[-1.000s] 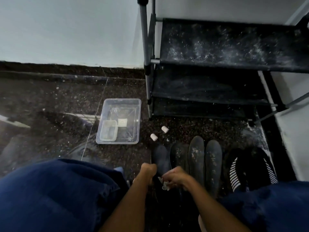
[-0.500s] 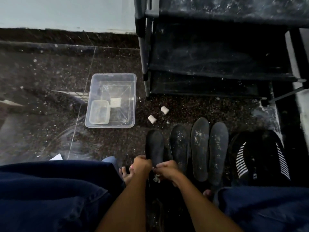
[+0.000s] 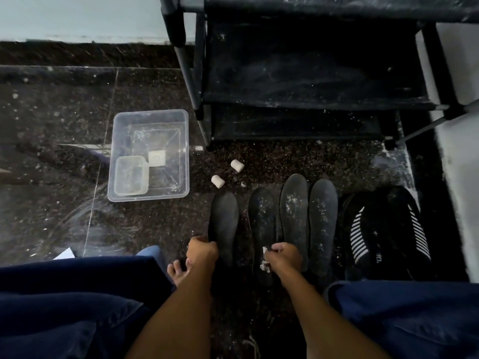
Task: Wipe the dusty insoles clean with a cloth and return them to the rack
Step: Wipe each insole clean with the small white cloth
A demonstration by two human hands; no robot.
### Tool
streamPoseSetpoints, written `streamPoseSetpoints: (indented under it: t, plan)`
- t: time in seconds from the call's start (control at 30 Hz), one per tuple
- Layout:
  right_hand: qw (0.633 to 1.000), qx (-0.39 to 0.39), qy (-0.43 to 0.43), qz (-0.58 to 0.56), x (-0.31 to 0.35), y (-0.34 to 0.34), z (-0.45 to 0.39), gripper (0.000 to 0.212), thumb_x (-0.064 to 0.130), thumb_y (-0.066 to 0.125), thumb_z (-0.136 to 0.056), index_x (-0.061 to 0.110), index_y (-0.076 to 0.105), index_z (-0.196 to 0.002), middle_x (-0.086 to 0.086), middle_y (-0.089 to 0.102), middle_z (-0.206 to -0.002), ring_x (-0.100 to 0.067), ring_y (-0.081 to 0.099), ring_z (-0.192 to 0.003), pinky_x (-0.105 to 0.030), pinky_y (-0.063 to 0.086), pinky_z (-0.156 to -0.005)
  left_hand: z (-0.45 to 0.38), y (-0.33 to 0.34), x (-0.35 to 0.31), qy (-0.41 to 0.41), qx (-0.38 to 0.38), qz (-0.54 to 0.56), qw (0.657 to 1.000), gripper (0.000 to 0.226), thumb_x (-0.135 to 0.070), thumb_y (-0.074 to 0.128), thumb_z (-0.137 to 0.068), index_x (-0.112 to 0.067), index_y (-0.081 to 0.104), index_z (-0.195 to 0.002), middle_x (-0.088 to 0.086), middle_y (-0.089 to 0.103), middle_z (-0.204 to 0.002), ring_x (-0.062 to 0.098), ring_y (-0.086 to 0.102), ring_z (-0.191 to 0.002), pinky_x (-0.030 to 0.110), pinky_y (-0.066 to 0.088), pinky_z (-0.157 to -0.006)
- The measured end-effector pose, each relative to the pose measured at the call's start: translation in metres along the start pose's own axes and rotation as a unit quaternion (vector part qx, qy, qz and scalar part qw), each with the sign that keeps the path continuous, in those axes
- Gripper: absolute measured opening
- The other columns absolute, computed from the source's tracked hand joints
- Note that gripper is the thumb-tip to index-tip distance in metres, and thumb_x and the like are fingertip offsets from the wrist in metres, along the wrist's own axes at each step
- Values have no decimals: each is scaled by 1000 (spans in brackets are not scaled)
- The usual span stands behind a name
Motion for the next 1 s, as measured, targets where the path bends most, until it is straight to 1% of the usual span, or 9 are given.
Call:
streamPoseSetpoints:
  t: [0.13, 0.4, 0.47, 0.53, 0.63, 0.67, 0.8, 0.9, 1.0]
  plan:
    - [1000, 4, 0, -21, -3, -2, -11, 40, 10, 69, -76, 9, 63, -116, -11, 65, -114, -24, 63, -100, -27, 53, -77, 14, 5, -13, 48, -38, -38, 997, 33, -9, 55, -83, -6, 59, -115, 17, 63, -113, 34, 56, -110, 37, 43, -95]
    - [996, 16, 30, -78, -8, 12, -19, 65, 13, 73, -75, 7, 45, -132, -16, 53, -129, -32, 56, -112, -40, 50, -93, 38, 100, -32, 94, 149, -100, 979, 35, -12, 54, -83, -7, 65, -116, 16, 64, -117, 32, 58, -111, 30, 45, -90]
    - [997, 24, 45, -61, -14, 18, -22, 63, 15, 75, -72, 4, 48, -128, -18, 55, -125, -35, 60, -107, -42, 52, -90, 37, 108, -24, 78, 165, -105, 978, 37, -16, 58, -82, -8, 63, -118, 14, 65, -116, 31, 58, -109, 29, 47, -88]
    - [996, 32, 57, -57, -20, 22, -25, 41, 12, 74, -72, 4, 59, -109, -19, 63, -107, -36, 65, -93, -45, 56, -81, 35, 109, -16, 70, 171, -109, 977, 33, -18, 59, -82, -8, 65, -113, 14, 66, -112, 31, 60, -106, 31, 50, -88]
    - [997, 55, 40, -43, -22, 22, -26, 5, 5, 69, -72, 3, 66, -75, -17, 70, -84, -33, 69, -75, -48, 58, -73, 30, 104, -11, 62, 170, -85, 980, 9, -12, 59, -83, -8, 68, -83, 16, 67, -96, 34, 63, -100, 36, 53, -88]
    - [997, 57, 26, -37, -21, 20, -26, 2, 5, 69, -71, 5, 67, -70, -17, 71, -80, -33, 69, -74, -47, 58, -72, 29, 101, -11, 64, 171, -73, 980, 14, -9, 59, -83, -12, 63, -70, 15, 65, -88, 34, 64, -95, 39, 54, -86]
    - [996, 74, -34, -22, 5, 4, -10, 7, 8, 66, -64, 5, 63, -58, -15, 70, -71, -33, 69, -74, -48, 57, -71, 36, 82, -31, 86, 177, -20, 980, 26, -2, 56, -85, -16, 57, -62, 16, 62, -78, 29, 59, -77, 49, 53, -82]
    - [995, 62, -76, -28, 43, -22, 27, 23, 1, 65, -70, 15, 54, -55, -10, 62, -66, -31, 67, -76, -41, 55, -70, 56, 62, -62, 129, 171, -15, 977, 11, -5, 59, -83, -12, 67, -85, 19, 69, -98, 33, 67, -85, 41, 56, -83]
    - [990, 53, -129, -19, 85, -51, 61, 23, 1, 66, -73, 16, 53, -59, -5, 58, -65, -21, 59, -66, -29, 48, -61, 82, 37, -99, 178, 141, 15, 974, 13, -10, 64, -79, -22, 63, -74, 18, 71, -99, 35, 68, -92, 45, 56, -84]
Point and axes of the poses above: each hand's wrist, its own z-axis away from the middle knuckle, its own y-axis out of the palm, x = y × z, the point moved 9 cm from there along -z, towards the middle knuckle
